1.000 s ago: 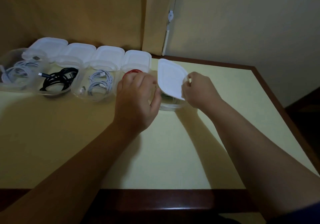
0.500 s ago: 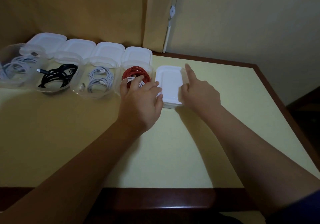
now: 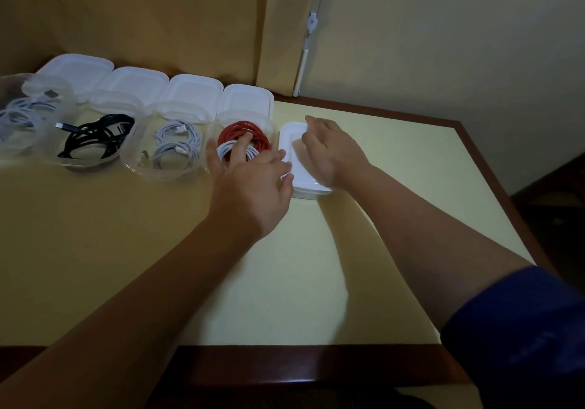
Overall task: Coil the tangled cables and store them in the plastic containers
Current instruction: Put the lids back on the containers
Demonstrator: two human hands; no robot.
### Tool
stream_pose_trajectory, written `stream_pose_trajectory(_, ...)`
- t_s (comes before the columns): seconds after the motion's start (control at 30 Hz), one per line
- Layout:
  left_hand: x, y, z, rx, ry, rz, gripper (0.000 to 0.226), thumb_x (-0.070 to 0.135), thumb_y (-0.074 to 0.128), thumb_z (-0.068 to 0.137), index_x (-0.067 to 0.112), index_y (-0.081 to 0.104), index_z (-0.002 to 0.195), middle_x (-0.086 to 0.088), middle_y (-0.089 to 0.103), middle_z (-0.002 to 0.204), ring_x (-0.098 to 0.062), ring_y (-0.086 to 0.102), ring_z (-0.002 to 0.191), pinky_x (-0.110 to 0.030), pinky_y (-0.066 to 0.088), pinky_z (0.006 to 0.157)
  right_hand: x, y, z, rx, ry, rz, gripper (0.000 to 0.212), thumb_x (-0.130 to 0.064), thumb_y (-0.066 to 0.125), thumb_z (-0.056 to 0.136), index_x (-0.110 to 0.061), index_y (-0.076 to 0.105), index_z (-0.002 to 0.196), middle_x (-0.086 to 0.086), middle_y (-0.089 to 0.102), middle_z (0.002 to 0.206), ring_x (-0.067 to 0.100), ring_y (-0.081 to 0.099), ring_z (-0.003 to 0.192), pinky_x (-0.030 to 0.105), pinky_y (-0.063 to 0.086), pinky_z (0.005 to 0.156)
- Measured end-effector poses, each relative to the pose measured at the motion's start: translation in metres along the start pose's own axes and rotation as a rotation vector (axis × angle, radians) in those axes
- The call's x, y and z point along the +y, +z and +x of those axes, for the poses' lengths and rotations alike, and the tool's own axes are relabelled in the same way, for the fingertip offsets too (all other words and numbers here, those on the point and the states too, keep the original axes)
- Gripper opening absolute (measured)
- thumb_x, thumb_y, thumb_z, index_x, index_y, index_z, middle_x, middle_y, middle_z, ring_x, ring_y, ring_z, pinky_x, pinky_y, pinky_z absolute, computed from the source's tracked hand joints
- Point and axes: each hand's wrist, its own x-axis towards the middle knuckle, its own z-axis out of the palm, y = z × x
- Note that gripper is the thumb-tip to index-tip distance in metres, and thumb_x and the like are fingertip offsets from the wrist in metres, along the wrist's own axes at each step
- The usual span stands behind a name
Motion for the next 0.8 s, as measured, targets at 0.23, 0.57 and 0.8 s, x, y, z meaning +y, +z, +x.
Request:
stream_pose_trajectory(0.23, 0.001, 0.002, -0.002, 0.043, 0.009, 0.032, 0.042, 0.045, 0.039, 0.100, 0.033, 0.073, 0.123, 0.015, 0.065, 0.136, -0.026, 0.035, 0.147, -0.055, -0.009, 0.116, -0.002, 0.007, 0.001, 0.032, -0.113, -0.341, 0.066, -0.058, 0.019, 0.106, -0.034, 0.010, 0.167, -0.003, 0.006, 0.176, 0.029, -0.011, 0.161, 0.064, -0.003, 0.126)
stream_pose_trajectory(0.57, -0.010, -0.009, -0.010, 0.024, 0.179, -0.093, 0.049, 0.042, 0.042, 0.096, 0.018, 0.069, 0.129, -0.003, 0.066, 0.135, -0.033, 0.048, 0.139, -0.059, 0.022, 0.121, -0.006, 0.004, 0.004, -0.041, -0.211, -0.276, 0.061, -0.055, 0.028, 0.108, -0.038, 0.017, 0.166, -0.004, 0.015, 0.174, 0.023, 0.008, 0.161, 0.061, 0.010, 0.126)
stream_pose_trajectory(0.8, -0.044, -0.038, -0.003, 0.220, 0.223, -0.142, 0.029, 0.031, 0.066, 0.088, 0.011, 0.073, 0.107, -0.006, 0.069, 0.101, -0.032, 0.061, 0.093, -0.048, 0.049, 0.080, -0.011, -0.008, 0.008, -0.052, -0.181, -0.266, 0.061, -0.055, 0.028, 0.106, -0.038, 0.023, 0.164, -0.004, 0.023, 0.172, 0.020, 0.015, 0.160, 0.062, 0.002, 0.127)
